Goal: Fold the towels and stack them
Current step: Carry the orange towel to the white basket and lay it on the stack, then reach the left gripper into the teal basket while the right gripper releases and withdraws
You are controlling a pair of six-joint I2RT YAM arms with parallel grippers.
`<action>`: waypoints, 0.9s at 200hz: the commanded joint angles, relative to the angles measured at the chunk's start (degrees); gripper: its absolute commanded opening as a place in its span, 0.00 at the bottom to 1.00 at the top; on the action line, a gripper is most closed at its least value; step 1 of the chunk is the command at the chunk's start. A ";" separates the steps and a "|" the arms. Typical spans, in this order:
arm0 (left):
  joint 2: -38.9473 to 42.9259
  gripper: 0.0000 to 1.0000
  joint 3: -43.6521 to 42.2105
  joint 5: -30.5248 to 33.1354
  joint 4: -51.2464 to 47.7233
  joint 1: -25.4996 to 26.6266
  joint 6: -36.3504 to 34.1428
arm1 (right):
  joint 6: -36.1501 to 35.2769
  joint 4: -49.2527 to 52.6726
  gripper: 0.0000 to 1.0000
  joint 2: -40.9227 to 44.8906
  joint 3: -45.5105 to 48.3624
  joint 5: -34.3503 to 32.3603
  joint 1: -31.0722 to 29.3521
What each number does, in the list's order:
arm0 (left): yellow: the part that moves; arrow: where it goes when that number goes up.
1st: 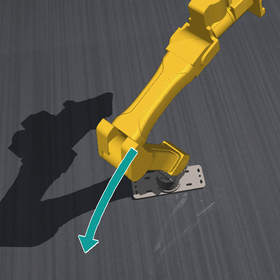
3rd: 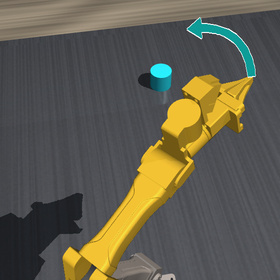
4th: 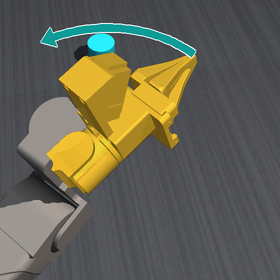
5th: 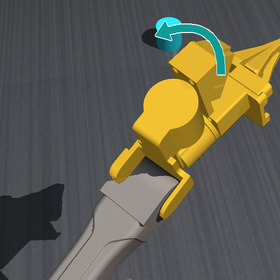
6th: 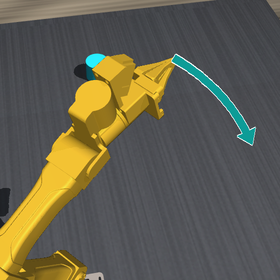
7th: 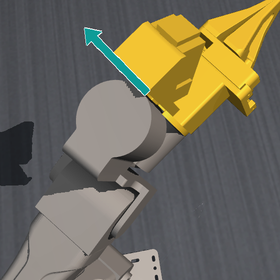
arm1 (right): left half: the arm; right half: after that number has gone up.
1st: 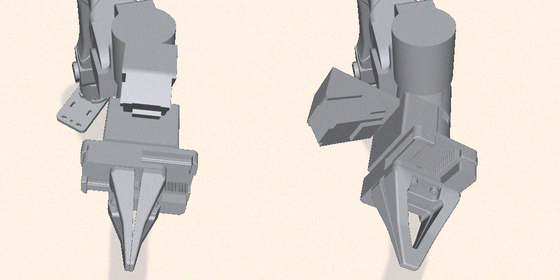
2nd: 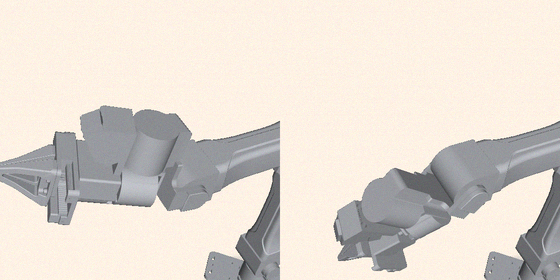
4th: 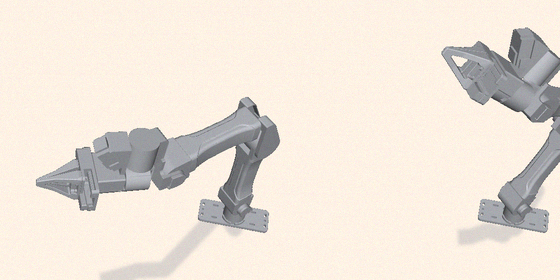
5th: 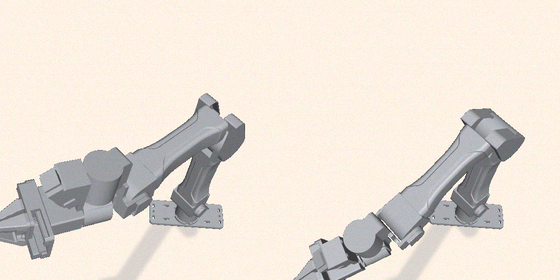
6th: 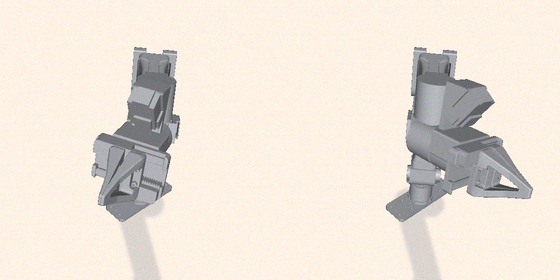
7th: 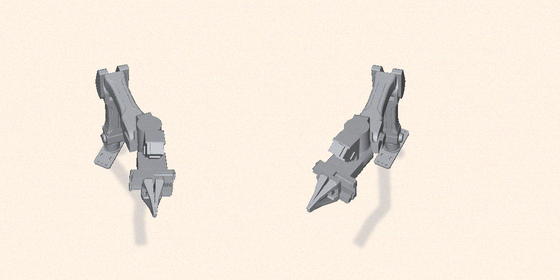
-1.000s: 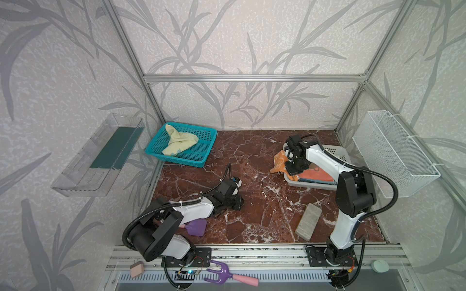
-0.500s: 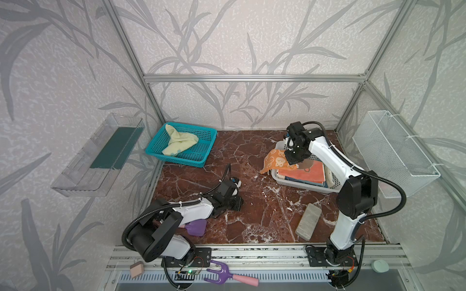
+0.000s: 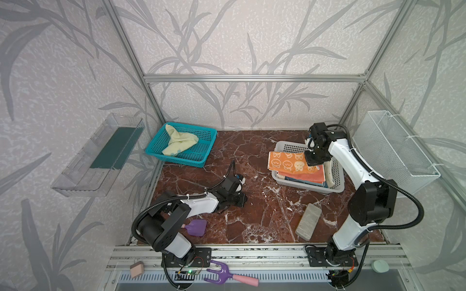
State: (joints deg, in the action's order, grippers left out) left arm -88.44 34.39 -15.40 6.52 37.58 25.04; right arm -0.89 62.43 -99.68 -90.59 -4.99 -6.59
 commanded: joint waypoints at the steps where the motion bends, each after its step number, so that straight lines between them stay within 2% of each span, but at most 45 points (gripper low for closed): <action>1: -1.47 0.28 0.50 -0.44 -1.07 -0.23 -0.50 | -0.63 -5.39 0.00 -0.03 3.65 0.38 2.63; 35: -1.62 0.28 0.41 -0.66 -1.38 -0.25 -0.24 | 0.92 -7.56 0.00 -1.66 5.70 -3.28 3.86; 102: -0.40 0.28 3.12 0.68 -4.53 -0.36 -1.30 | 4.69 -10.17 0.00 3.82 10.07 -7.94 7.20; 114: 0.29 0.28 4.38 1.38 -6.32 -0.77 -2.32 | 5.39 -10.03 0.15 4.61 10.84 -7.72 7.21; 127: 1.10 0.28 6.65 3.07 -8.26 -1.64 -2.11 | 6.75 -9.66 0.46 6.34 11.69 -7.49 7.15; 134: 1.53 0.29 8.51 3.53 -9.64 -2.40 -3.07 | 7.60 -9.45 0.54 7.70 12.04 -7.43 7.12; 153: 2.60 0.29 14.74 5.49 -14.34 -4.84 -5.91 | 8.61 -9.74 0.61 12.41 12.35 -5.91 7.07; 180: 2.81 0.34 25.23 8.07 -20.25 -10.49 -8.06 | 9.72 -12.83 0.63 19.79 13.63 -2.73 6.59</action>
State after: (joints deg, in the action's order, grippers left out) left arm -88.09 51.70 -11.46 -7.14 31.44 20.49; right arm 6.50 52.10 -86.72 -77.95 -10.41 0.47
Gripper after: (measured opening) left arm 0.319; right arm 0.625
